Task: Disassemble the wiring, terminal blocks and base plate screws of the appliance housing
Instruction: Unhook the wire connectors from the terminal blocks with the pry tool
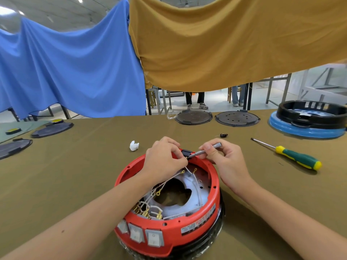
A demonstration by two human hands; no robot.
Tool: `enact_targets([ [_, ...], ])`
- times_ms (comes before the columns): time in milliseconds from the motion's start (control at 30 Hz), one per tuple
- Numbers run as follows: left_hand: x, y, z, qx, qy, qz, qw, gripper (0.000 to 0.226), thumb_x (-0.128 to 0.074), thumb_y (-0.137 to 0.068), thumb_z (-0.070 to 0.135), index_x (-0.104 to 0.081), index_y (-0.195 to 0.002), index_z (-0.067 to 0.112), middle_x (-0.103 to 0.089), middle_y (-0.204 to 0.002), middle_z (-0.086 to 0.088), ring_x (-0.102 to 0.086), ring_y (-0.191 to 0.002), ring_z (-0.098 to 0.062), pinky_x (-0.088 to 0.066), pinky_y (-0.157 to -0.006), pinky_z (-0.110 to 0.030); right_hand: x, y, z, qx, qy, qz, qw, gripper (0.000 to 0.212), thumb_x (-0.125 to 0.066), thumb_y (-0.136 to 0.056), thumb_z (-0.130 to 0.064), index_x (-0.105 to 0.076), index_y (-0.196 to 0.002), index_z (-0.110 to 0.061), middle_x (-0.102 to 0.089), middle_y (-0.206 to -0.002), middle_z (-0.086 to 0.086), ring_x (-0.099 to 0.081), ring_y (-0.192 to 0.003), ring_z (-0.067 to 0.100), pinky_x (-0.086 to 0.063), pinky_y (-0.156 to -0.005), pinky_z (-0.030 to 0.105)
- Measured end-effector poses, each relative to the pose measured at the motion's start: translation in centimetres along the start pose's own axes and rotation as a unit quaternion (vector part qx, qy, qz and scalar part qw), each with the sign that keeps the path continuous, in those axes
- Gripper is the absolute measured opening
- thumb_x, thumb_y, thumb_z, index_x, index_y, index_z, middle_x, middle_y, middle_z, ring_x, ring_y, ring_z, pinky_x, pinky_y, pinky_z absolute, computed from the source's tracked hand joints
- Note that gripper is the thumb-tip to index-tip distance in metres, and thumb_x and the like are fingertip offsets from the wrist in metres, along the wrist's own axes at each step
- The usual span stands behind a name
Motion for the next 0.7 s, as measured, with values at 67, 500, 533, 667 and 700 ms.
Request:
enact_targets([
  [67,0.0,0.0,0.0,0.0,0.001,0.002,1.0,0.027,-0.073,-0.076,0.026,-0.062,-0.053,0.036,-0.056,-0.106,0.02,-0.05,-0.109,-0.008,-0.039,-0.101,-0.044,0.1,0.2,-0.5,0.042,0.062,-0.003,0.997,0.016,-0.064,-0.096,-0.016,-0.073,-0.083,-0.015,-0.071,-0.076,0.006,-0.069,-0.08,0.024,-0.056,-0.075,0.035],
  [500,-0.1,-0.1,0.0,0.005,0.002,0.002,1.0,0.025,-0.072,-0.075,0.025,-0.062,-0.055,0.034,-0.056,-0.105,0.021,-0.049,-0.109,-0.007,-0.038,-0.101,-0.044,-0.1,0.2,-1.0,0.059,0.074,-0.014,0.995,0.014,-0.067,-0.093,-0.016,-0.075,-0.082,-0.02,-0.071,-0.083,0.008,-0.07,-0.082,0.021,-0.056,-0.076,0.031],
  [533,-0.1,-0.1,0.0,0.005,0.003,0.002,1.0,0.025,-0.072,-0.075,0.025,-0.062,-0.054,0.034,-0.056,-0.105,0.021,-0.049,-0.109,-0.007,-0.038,-0.102,-0.044,0.0,0.1,-0.6,0.036,0.046,-0.011,0.998,0.015,-0.065,-0.094,-0.012,-0.074,-0.082,-0.014,-0.072,-0.079,0.01,-0.07,-0.08,0.023,-0.057,-0.075,0.031],
  [667,-0.1,-0.1,-0.1,0.004,0.005,-0.003,1.0,0.025,-0.072,-0.076,0.025,-0.062,-0.055,0.035,-0.056,-0.105,0.021,-0.049,-0.109,-0.007,-0.038,-0.102,-0.045,-0.1,-0.2,0.1,-0.023,-0.033,-0.01,0.999,0.017,-0.06,-0.097,-0.007,-0.071,-0.085,0.0,-0.073,-0.074,0.013,-0.07,-0.071,0.016,-0.055,-0.066,0.021],
  [700,-0.1,-0.1,-0.1,0.004,0.003,-0.003,1.0,0.025,-0.072,-0.076,0.026,-0.062,-0.055,0.034,-0.056,-0.105,0.021,-0.049,-0.109,-0.007,-0.038,-0.102,-0.045,-0.1,-0.2,0.1,-0.025,-0.034,-0.011,0.999,0.017,-0.06,-0.097,-0.007,-0.07,-0.084,-0.001,-0.072,-0.075,0.016,-0.07,-0.071,0.016,-0.055,-0.066,0.021],
])
Point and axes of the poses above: each hand's wrist, its own y-axis away from the middle knuckle, its own x-axis out of the back of the hand, z = x × y, the point moved 9 cm from there along -y, towards the middle knuckle
